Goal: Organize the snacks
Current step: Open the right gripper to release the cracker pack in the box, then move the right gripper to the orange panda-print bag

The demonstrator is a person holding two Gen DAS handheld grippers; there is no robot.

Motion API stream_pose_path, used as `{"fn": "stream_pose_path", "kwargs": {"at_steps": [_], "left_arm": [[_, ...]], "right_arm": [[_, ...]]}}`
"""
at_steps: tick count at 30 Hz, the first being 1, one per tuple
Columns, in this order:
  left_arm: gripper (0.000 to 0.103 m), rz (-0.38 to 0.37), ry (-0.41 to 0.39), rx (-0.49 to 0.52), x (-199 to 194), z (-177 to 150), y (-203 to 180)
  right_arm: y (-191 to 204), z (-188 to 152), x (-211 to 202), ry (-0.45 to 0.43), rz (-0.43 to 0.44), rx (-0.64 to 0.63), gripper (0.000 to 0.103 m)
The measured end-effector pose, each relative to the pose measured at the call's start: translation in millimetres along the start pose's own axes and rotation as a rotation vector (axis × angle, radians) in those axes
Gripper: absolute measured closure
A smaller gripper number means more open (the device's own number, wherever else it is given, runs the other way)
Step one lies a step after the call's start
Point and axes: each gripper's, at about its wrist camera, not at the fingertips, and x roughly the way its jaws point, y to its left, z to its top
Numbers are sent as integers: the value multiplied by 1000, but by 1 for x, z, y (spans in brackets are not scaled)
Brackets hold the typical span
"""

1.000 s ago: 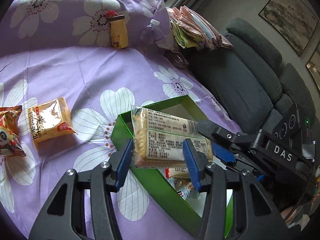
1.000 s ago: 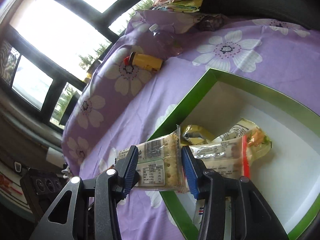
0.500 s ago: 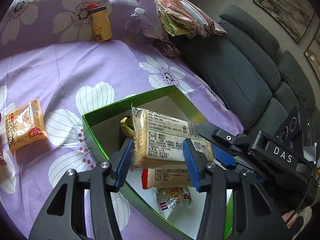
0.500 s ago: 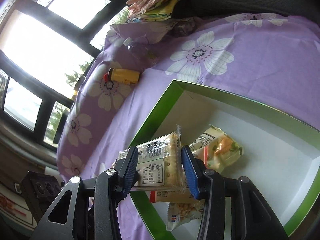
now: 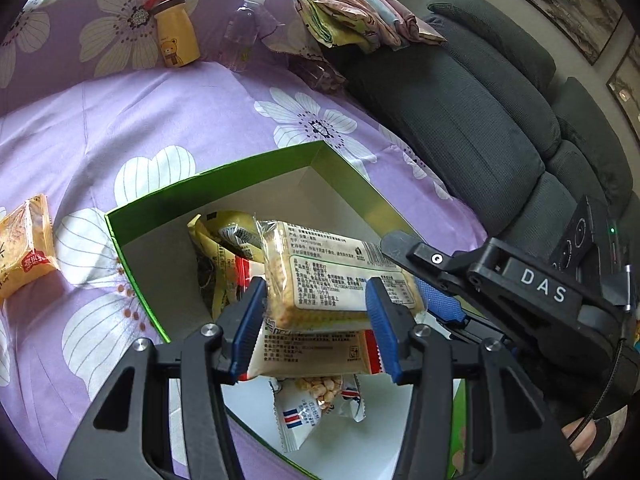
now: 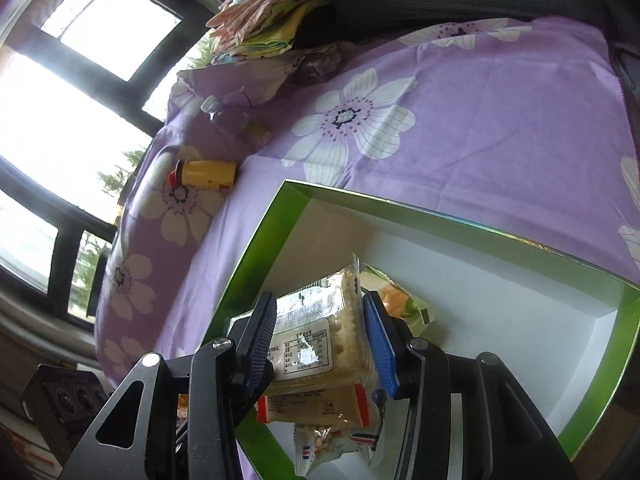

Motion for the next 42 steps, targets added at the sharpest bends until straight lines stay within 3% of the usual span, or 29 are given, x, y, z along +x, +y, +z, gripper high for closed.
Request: {"fn": "stream_pose_path", "kwargs": {"at_steps": [16, 22, 26, 30, 33, 39, 42], "left_arm": [[52, -1, 8, -29, 5, -1, 3], [50, -18, -59, -56, -32, -5, 9], [47, 18, -111, -64, -68, -12, 21], [35, 55, -176, -120, -112, -23, 48], [27, 119, -214, -158, -146, -39, 75], [24, 285, -292, -313, -207, -78, 146], [23, 326, -331, -373, -226, -91, 175]], "right_arm": [[-10, 4, 1, 9, -15, 38, 55], [5, 1, -13, -33, 44, -3, 37], [21, -5, -22, -60, 74, -43, 34], [46, -15, -28, -72, 111, -111, 27], [72, -30, -30, -64, 129, -218, 21], [126, -69, -15, -15, 116, -435, 18], [150, -94, -4, 22, 111, -513, 18]]}}
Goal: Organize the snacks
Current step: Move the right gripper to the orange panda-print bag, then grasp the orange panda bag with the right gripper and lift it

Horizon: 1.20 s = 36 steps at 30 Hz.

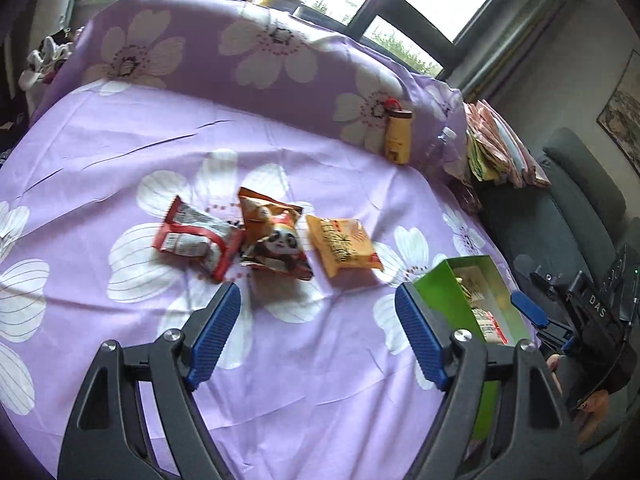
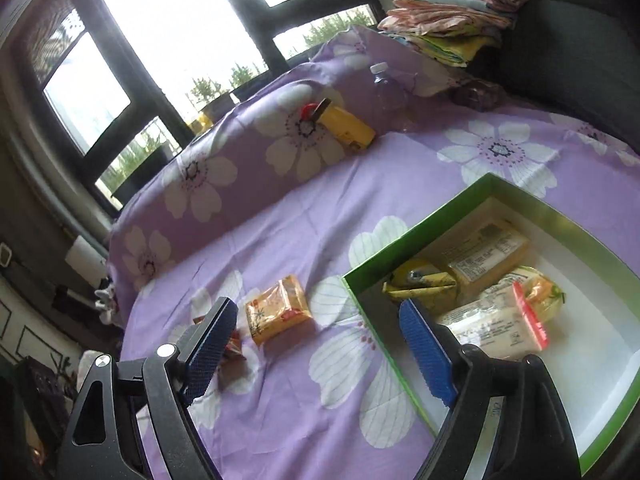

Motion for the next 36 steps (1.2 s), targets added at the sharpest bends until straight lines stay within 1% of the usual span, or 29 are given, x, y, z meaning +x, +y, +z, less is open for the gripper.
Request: {"fn": "stream_pose_path", "kwargs": {"at_steps": [2, 5, 9, 12, 13, 16, 18, 19, 21, 23, 24, 26, 28, 29, 32, 34, 36], "left_arm": [[23, 36, 5, -38, -1, 4, 19], [23, 27, -9, -123, -4, 9, 46], [23, 81, -8, -174, -3, 11, 72], [23, 48, 3, -239, 2, 11, 86], [23, 47, 8, -258, 4, 11, 90], [23, 70, -2, -242, 11, 13, 92], [24, 97, 13, -231, 19, 15, 95], [24, 97, 19, -233, 23, 16, 97], [25, 85, 35, -259, 31, 17, 103], [25, 54, 49, -292, 36, 18, 108], [26, 35, 52, -296, 38, 18, 108], [30, 17, 55, -274, 43, 19, 101], [33, -4, 53, -248, 47, 20, 92], [34, -24, 56, -238, 50, 21, 88], [35, -75, 89, -207, 63, 22, 75], [41, -89, 105, -185, 72, 21, 67], [46, -90, 132, -163, 81, 19, 63]], "right_arm": [[22, -9, 9, 25, 14, -60, 18], [48, -21, 25, 74, 34, -150, 18], [68, -36, 43, 124, 28, -201, 18], [74, -43, 52, 152, 27, -207, 18], [76, -45, 55, 163, 32, -207, 18], [87, -48, 66, 204, 74, -211, 18], [95, -49, 76, 237, 110, -216, 18], [100, -49, 82, 255, 123, -221, 18], [110, -48, 96, 291, 144, -244, 18], [118, -45, 111, 318, 151, -265, 18], [121, -43, 119, 333, 151, -273, 18], [127, -37, 134, 343, 168, -279, 19], [131, -31, 148, 350, 194, -269, 26], [132, -30, 155, 358, 211, -261, 31], [131, -31, 176, 402, 246, -250, 41], [128, -35, 187, 432, 241, -247, 45], [124, -38, 196, 458, 232, -242, 47]]}}
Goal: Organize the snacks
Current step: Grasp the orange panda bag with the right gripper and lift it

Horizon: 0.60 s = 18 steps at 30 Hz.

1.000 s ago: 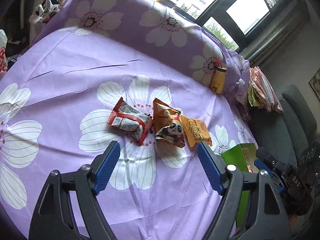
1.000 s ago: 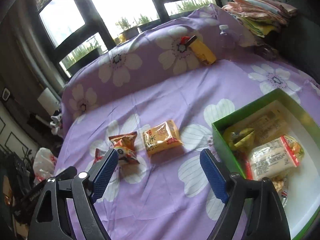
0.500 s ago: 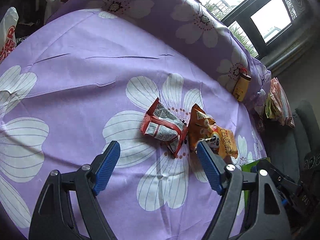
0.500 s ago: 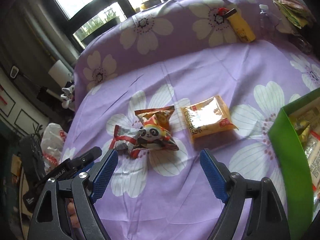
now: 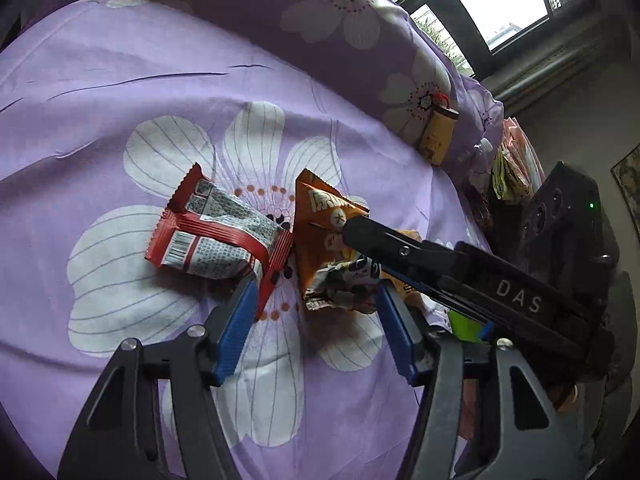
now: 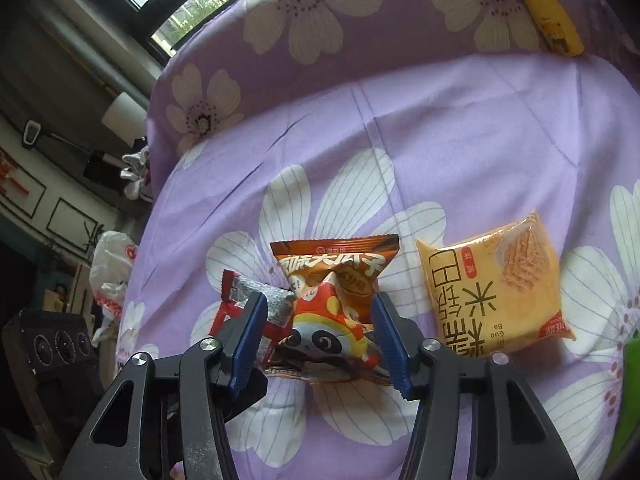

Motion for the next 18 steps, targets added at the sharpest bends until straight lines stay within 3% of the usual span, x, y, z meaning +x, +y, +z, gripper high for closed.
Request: {"fn": "stream_pose_path", "kwargs": {"at_steps": [7, 9, 18], "left_arm": [[77, 5, 47, -5, 16, -5, 6], [77, 3, 48, -2, 16, -5, 6], [78, 18, 29, 46, 8, -10, -16]], "right_arm": [[-16, -3, 18, 55, 84, 44, 51], [-16, -4, 20, 64, 114, 43, 52], [-11, -10, 2, 28, 93, 21, 54]]}}
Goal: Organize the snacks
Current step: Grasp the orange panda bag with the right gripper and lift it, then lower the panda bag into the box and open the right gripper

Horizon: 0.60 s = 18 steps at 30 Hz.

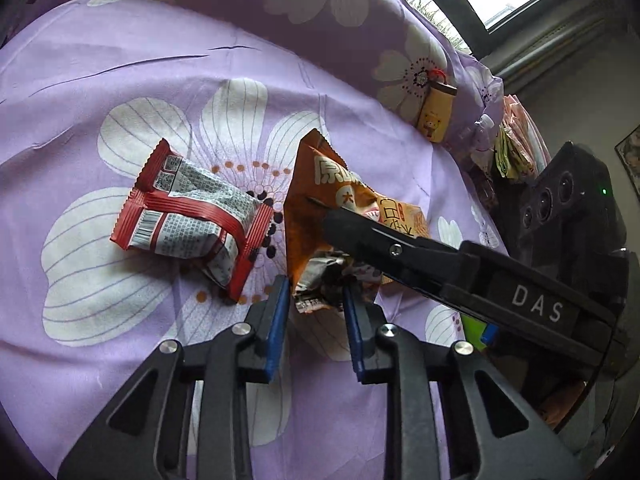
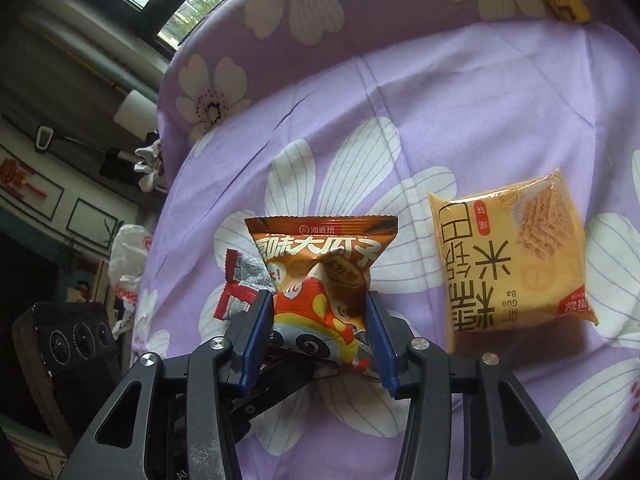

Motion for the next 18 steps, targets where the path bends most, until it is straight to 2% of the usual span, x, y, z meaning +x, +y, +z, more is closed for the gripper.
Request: {"fn": "stream_pose_path", "kwargs": {"at_steps": [7, 13, 18], "left_arm": [[78, -47, -12, 81, -17, -9, -40], [78, -96, -30, 171, -26, -21, -86], [78, -151, -2, 256, -20, -30, -128]], "right_arm": [[-1, -14, -51, -110, -4, 25, 54], [-3, -24, -101, -199, -46, 28, 54], [-20, -41, -145, -300, -71, 79, 54]]}}
